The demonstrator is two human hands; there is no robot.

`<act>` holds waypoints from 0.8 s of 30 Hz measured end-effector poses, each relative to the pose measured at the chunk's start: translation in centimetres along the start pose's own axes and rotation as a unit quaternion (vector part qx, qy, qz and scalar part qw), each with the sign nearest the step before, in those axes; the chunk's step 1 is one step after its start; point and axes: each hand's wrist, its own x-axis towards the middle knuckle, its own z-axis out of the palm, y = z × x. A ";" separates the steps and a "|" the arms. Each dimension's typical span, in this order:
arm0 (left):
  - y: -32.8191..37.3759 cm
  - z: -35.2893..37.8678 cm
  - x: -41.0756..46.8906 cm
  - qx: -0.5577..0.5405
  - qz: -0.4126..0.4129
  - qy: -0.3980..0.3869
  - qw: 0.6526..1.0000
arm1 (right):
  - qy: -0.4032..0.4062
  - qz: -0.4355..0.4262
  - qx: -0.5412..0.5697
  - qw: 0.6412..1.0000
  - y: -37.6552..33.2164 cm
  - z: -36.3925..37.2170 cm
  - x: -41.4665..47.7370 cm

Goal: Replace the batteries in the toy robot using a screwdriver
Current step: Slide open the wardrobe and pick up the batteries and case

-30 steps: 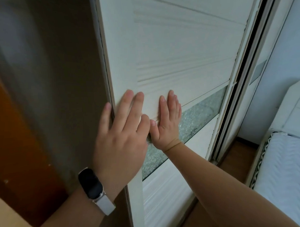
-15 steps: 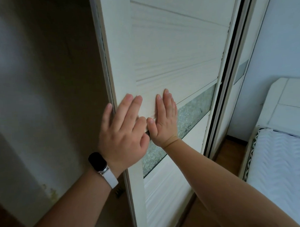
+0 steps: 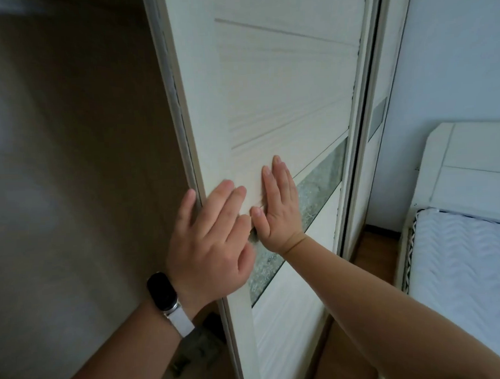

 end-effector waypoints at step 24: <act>0.1 13.5 5.1 -0.069 0.121 0.070 0.988 | -0.052 0.043 0.030 0.997 9.4 -1.6 2.2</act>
